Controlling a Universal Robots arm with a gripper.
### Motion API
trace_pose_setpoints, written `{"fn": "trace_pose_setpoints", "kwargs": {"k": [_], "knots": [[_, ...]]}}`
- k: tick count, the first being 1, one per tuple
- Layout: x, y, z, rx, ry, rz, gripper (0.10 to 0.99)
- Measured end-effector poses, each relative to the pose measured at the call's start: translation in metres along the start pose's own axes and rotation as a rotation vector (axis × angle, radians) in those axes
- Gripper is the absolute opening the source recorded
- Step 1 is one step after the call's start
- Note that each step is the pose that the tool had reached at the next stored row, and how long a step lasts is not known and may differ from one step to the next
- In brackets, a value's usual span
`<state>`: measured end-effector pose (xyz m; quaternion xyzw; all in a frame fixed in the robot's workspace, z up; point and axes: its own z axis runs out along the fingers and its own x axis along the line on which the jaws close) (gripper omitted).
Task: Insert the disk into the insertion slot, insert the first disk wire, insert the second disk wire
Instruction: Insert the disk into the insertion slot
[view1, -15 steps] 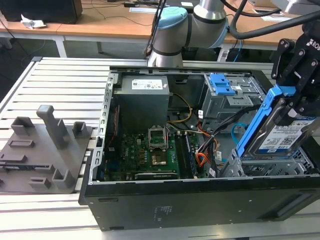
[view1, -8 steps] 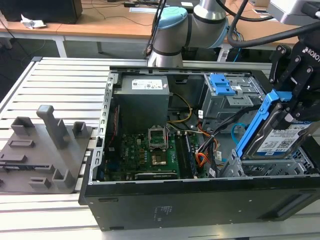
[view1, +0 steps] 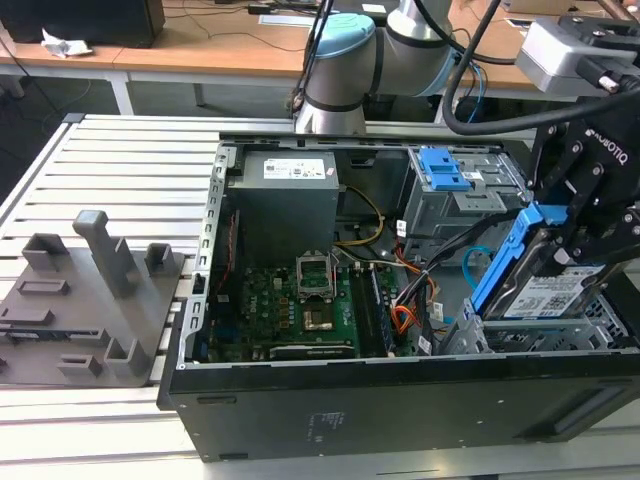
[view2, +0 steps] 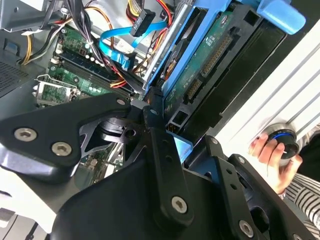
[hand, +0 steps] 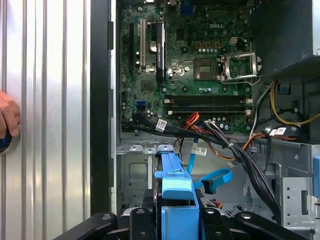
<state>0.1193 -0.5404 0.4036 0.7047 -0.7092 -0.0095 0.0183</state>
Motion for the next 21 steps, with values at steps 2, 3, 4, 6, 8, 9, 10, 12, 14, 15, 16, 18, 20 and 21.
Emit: {"fn": "trace_pose_setpoints", "kwargs": {"k": [2, 3, 4, 6, 8, 9, 10, 12, 14, 15, 16, 18, 20, 21], "knots": [[0.0000, 0.0000, 0.0007, 0.000, 0.0002, 0.000, 0.365], [0.0000, 0.0000, 0.0007, 0.000, 0.0003, 0.000, 0.365], [0.0000, 0.0000, 0.0008, 0.000, 0.0001, 0.000, 0.365], [0.0000, 0.0000, 0.0009, 0.000, 0.0001, 0.000, 0.365], [0.0000, 0.0000, 0.0010, 0.000, 0.0002, 0.000, 0.376], [0.0000, 0.0000, 0.0010, 0.000, 0.0001, 0.000, 0.376], [0.0000, 0.0000, 0.0012, 0.000, -0.0002, 0.000, 0.439], [0.0000, 0.0000, 0.0012, 0.000, -0.0001, 0.000, 0.439], [0.0000, 0.0000, 0.0012, 0.000, 0.0001, 0.000, 0.439], [0.0000, 0.0000, 0.0012, 0.000, 0.0001, 0.000, 0.439], [0.0000, 0.0000, 0.0012, 0.000, 0.0000, 0.000, 0.439], [0.0000, 0.0000, 0.0013, 0.000, 0.0001, 0.000, 0.361], [0.0000, 0.0000, 0.0014, 0.000, 0.0000, 0.000, 0.176], [0.0000, 0.0000, 0.0015, 0.000, 0.0000, 0.000, 0.176]]}}
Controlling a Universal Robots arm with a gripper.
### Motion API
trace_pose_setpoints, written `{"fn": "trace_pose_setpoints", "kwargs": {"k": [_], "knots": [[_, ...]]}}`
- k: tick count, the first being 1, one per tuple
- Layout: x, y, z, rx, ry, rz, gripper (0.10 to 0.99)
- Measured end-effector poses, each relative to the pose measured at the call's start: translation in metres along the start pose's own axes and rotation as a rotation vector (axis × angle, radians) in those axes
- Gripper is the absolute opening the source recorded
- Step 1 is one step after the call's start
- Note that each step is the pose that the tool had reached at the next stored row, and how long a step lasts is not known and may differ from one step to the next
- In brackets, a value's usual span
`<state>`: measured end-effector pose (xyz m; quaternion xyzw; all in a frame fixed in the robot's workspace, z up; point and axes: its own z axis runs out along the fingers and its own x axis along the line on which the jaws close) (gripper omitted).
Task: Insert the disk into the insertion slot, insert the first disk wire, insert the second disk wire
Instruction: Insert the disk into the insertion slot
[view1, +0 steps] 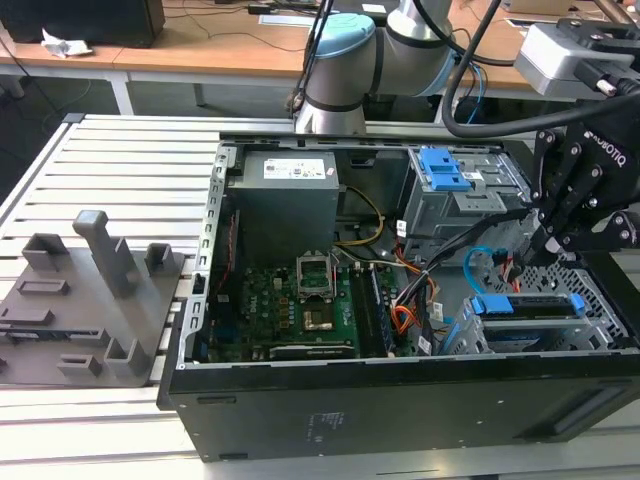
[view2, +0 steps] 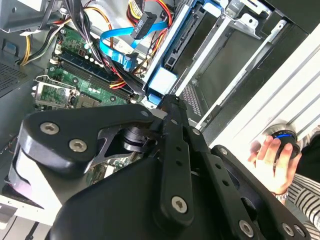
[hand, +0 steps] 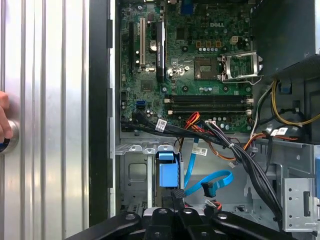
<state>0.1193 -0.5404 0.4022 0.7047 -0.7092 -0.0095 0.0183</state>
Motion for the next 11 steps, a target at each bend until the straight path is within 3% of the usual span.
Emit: {"fn": "trace_pose_setpoints", "kwargs": {"k": [1, 2, 9, 11], "knots": [[0.0000, 0.0000, 0.0000, 0.000, 0.0001, 0.000, 0.114], [0.0000, 0.0000, 0.0000, 0.000, 0.0001, 0.000, 0.106], [-0.0009, -0.0037, 0.0002, 0.000, -0.0003, 0.000, 0.106], [-0.0010, -0.0055, 0.0041, -0.002, -0.0001, 0.000, 0.106]]}}
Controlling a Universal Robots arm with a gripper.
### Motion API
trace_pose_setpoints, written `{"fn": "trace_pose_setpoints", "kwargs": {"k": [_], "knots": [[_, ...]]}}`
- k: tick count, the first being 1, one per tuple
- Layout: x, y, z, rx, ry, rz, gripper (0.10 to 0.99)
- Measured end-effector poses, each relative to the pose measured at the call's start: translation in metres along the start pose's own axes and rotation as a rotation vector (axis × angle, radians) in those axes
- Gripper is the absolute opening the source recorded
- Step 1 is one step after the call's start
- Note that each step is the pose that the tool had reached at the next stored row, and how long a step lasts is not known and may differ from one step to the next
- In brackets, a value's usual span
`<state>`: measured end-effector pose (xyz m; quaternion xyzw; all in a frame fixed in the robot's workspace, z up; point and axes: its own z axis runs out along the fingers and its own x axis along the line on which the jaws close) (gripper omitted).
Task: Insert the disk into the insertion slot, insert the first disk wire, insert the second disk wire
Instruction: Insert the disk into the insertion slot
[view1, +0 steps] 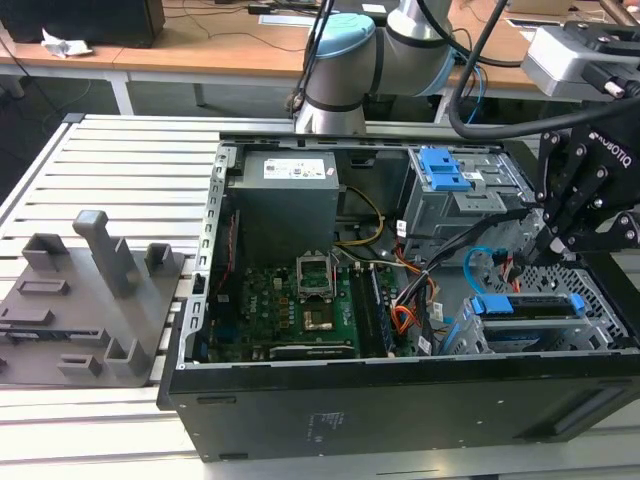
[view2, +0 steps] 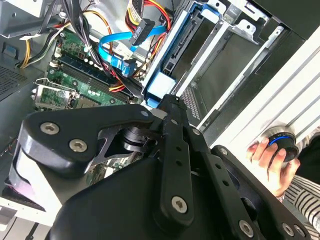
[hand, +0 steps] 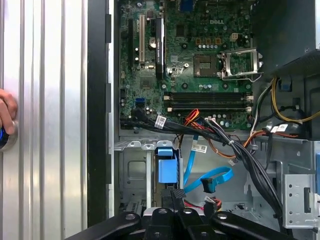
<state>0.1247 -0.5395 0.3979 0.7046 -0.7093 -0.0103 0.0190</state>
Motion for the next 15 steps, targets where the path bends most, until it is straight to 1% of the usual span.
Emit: {"fn": "trace_pose_setpoints", "kwargs": {"k": [6, 8, 15], "knots": [[-0.0002, -0.0017, 0.0160, -0.001, 0.0001, 0.000, 0.106], [-0.0004, -0.0065, 0.0166, -0.001, 0.0001, 0.000, 0.106], [-0.0004, -0.0071, 0.0166, -0.001, 0.0001, 0.000, 0.106]]}}
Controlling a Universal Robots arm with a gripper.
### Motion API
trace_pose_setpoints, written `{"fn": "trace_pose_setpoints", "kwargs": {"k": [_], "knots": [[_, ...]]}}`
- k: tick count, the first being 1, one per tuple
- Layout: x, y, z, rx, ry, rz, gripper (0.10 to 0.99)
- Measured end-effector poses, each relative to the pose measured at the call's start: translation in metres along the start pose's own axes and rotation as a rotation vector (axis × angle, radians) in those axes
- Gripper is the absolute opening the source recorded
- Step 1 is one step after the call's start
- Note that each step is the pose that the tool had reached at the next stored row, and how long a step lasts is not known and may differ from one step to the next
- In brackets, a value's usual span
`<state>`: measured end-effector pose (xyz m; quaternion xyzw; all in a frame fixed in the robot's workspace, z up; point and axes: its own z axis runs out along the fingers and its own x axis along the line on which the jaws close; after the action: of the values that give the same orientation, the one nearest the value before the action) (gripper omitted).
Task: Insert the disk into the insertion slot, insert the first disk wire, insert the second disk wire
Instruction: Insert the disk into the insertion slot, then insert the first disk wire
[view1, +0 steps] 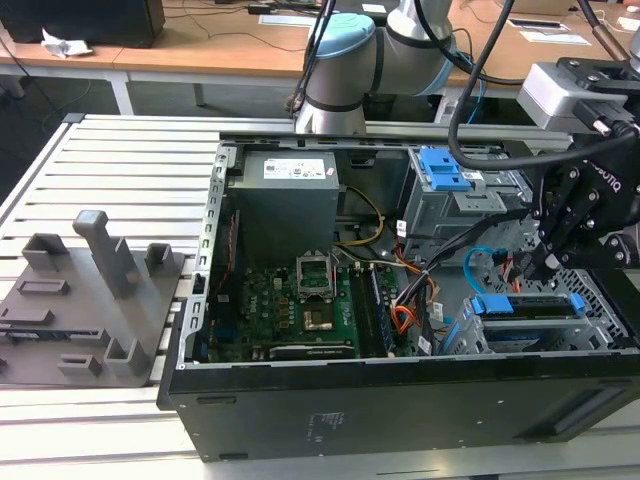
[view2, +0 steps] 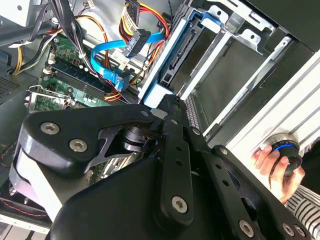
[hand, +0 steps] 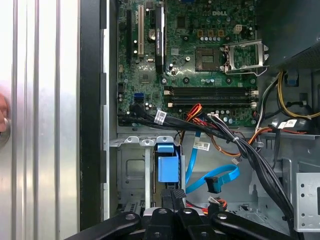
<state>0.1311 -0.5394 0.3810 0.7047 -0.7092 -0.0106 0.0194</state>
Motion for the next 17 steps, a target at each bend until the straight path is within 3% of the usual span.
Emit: {"fn": "trace_pose_setpoints", "kwargs": {"k": [7, 9, 10, 12, 14, 17], "knots": [[0.0000, -0.0002, 0.0000, 0.000, 0.0000, 0.000, 0.106], [0.0000, -0.0002, 0.0000, 0.000, 0.0000, 0.000, 0.235], [0.0000, -0.0003, 0.0000, 0.000, 0.0000, 0.000, 0.361], [-0.0007, -0.0003, 0.0000, 0.000, -0.0001, 0.000, 0.361], [-0.0059, -0.0003, -0.0001, 0.000, 0.0000, 0.000, 0.361], [-0.0213, -0.0001, -0.0003, 0.000, 0.0003, -0.001, 0.361]]}}
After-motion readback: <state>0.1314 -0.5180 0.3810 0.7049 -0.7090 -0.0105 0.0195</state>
